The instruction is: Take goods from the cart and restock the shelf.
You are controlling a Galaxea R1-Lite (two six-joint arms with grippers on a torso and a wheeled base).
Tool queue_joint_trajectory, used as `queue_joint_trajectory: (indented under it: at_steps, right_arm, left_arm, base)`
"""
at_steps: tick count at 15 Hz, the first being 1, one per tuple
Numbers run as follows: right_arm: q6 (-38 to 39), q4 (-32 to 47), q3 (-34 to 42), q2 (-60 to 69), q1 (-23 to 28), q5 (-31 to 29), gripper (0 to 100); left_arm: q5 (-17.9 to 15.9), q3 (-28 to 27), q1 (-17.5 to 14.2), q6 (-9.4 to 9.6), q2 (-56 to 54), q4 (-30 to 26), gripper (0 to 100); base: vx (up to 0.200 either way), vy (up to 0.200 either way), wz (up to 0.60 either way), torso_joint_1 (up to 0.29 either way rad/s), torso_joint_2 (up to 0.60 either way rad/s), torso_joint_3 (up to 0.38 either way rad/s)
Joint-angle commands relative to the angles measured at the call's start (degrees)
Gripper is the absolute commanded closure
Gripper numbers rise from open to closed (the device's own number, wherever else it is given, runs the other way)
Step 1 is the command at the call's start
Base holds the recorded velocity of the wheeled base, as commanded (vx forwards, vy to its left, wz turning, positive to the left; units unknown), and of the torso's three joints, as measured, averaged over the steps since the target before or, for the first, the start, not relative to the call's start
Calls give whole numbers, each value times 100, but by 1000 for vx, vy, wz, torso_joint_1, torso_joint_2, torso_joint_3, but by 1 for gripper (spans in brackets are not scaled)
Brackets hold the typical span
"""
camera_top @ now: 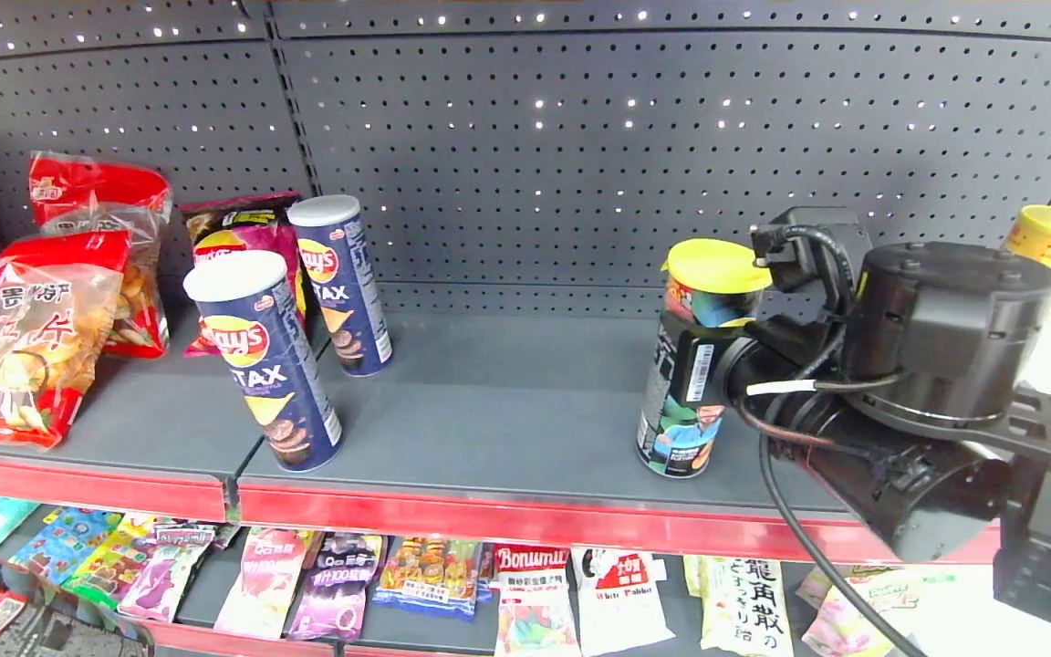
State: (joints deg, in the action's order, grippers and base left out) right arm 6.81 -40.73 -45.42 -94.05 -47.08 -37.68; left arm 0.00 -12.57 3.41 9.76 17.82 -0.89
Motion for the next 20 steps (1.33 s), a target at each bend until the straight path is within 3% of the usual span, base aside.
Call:
queue_joint_trajectory:
  at_steps: [1, 8, 11, 20]
  right_arm:
    - [13, -5, 51, 10, -188, -64, 100]
    - [22, -49, -28, -52, -319, -292, 100]
    - [382, -49, -81, -61, -539, -319, 100]
    - [136, -23, -98, -263, -645, -1584, 100]
  left_arm:
    - [0, 9, 1, -1, 2, 1, 100]
    - [0, 35, 1, -1, -7, 1, 100]
    - [0, 62, 1, -1, -7, 1, 100]
    - [0, 62, 1, -1, -7, 1, 100]
  base:
    - [0, 0, 0, 0, 0, 0]
    - [0, 0, 0, 0, 0, 0]
    - [0, 0, 0, 0, 0, 0]
    - [0, 0, 0, 0, 0, 0]
